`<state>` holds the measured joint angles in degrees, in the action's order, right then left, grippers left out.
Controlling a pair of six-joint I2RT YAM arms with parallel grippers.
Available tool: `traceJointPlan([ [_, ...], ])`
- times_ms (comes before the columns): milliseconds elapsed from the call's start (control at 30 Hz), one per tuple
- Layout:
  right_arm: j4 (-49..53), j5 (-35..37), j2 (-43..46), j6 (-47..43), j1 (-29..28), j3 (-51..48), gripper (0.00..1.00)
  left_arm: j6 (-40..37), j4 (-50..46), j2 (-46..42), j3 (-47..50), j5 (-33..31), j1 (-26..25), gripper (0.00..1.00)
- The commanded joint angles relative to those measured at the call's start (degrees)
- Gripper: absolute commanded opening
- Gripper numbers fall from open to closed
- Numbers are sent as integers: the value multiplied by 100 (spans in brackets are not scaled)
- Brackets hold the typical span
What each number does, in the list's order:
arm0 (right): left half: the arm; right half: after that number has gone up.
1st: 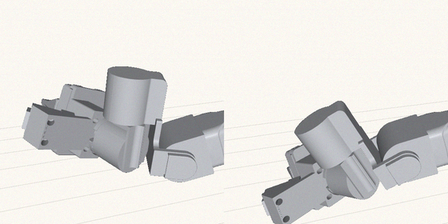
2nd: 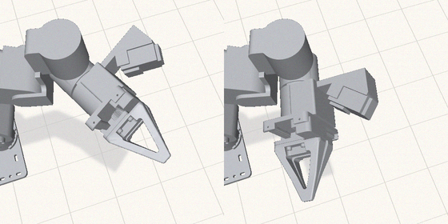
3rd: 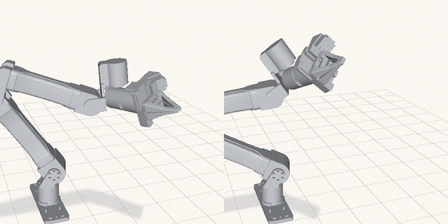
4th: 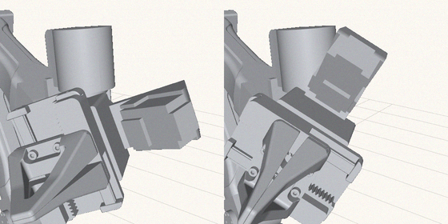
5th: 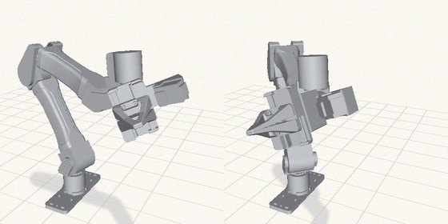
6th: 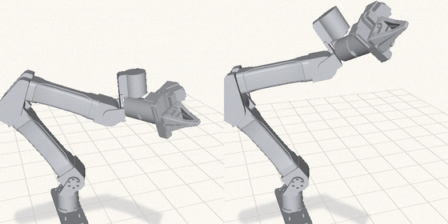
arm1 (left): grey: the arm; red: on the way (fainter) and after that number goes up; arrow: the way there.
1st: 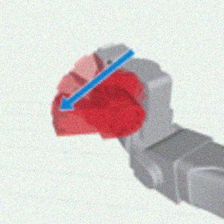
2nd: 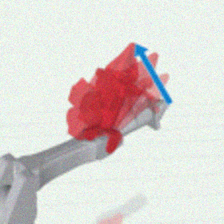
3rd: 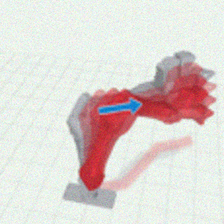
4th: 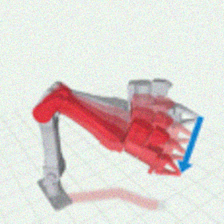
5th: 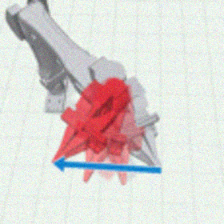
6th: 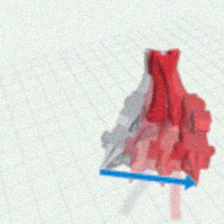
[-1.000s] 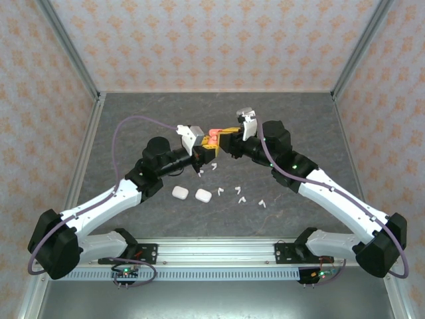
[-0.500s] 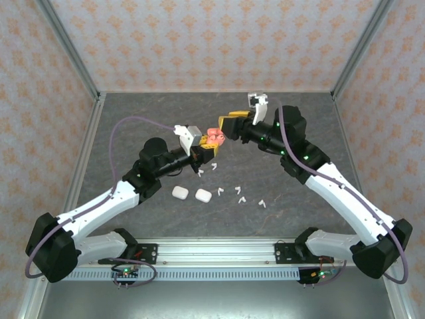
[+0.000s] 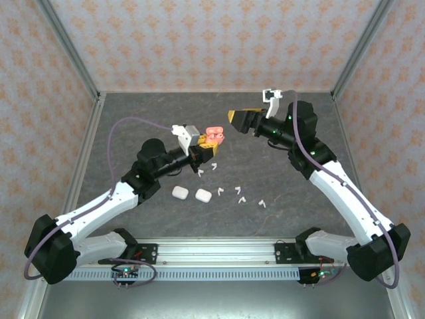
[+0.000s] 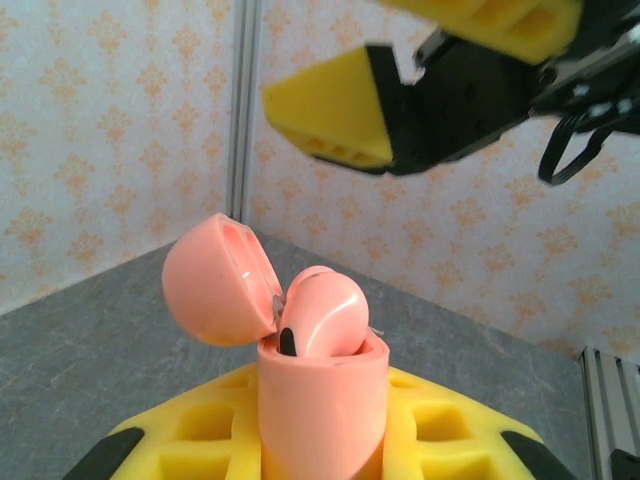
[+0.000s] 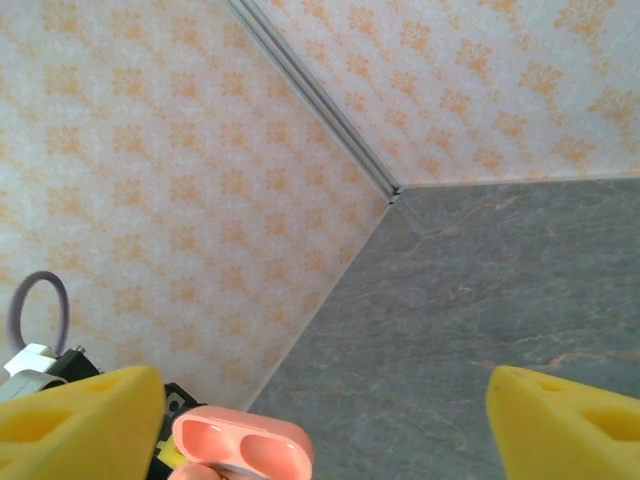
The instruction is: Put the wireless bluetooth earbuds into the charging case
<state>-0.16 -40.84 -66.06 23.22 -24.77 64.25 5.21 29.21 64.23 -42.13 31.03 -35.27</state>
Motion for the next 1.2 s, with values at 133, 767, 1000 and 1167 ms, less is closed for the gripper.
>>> traceJointPlan([
  [133,-1076,-954,84,779,238,-342,91,578,1267,76,135,105,169,0],
  [767,-1382,-1660,-69,839,168,77,92,1605,2493,520,-345,1535,623,0],
  [1000,-1510,-1901,-365,759,-238,379,91,1317,2103,535,-487,1642,424,0],
  [1167,-1372,-1949,-446,640,-395,528,89,1272,2012,514,-488,1593,415,0],
])
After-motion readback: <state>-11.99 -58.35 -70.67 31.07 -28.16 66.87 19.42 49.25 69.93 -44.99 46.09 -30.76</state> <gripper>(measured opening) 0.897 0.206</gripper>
